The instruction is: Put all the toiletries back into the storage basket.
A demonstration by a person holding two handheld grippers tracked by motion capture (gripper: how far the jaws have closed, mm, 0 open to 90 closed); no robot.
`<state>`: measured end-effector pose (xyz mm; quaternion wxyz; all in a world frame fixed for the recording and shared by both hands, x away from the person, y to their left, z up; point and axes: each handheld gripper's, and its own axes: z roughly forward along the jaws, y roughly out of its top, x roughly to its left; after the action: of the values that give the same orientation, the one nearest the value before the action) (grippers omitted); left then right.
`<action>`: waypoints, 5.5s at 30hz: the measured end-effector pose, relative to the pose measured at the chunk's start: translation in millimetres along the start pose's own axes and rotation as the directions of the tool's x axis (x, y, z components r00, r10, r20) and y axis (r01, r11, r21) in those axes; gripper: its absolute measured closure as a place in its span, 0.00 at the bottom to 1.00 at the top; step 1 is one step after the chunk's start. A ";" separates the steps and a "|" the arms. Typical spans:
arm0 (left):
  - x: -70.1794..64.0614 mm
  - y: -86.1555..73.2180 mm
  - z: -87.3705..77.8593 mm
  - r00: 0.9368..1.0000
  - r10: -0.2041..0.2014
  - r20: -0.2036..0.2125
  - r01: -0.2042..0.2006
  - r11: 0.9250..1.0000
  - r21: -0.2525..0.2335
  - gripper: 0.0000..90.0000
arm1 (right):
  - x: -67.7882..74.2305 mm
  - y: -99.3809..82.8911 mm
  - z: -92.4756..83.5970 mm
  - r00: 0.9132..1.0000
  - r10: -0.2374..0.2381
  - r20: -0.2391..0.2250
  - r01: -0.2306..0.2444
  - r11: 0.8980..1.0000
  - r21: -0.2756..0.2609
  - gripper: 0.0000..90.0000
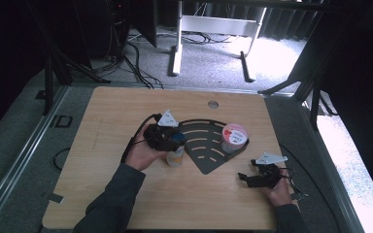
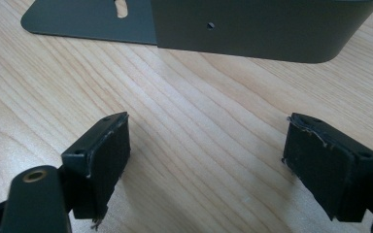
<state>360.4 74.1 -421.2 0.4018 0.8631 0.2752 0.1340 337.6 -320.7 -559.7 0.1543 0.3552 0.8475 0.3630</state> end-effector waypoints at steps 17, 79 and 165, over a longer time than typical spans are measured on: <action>2.3 -2.5 2.8 0.994 -0.063 0.090 0.062 0.998 0.019 0.62 | 0.1 0.0 0.0 1.000 -0.001 -0.002 0.001 1.000 0.001 0.18; -14.9 -17.5 32.3 0.994 0.084 0.076 -0.094 0.985 0.142 0.39 | 0.6 -0.2 -0.3 1.000 -0.006 -0.008 0.006 1.000 0.002 0.18; -16.1 -13.3 56.8 0.979 0.154 0.136 -0.197 0.893 0.405 0.59 | 0.6 -0.4 -0.4 1.000 -0.010 -0.014 0.010 1.000 0.003 0.17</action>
<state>368.1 36.5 -468.0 0.2079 0.9558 0.1978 0.0642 336.8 -320.6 -559.7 0.1496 0.3487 0.8509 0.3633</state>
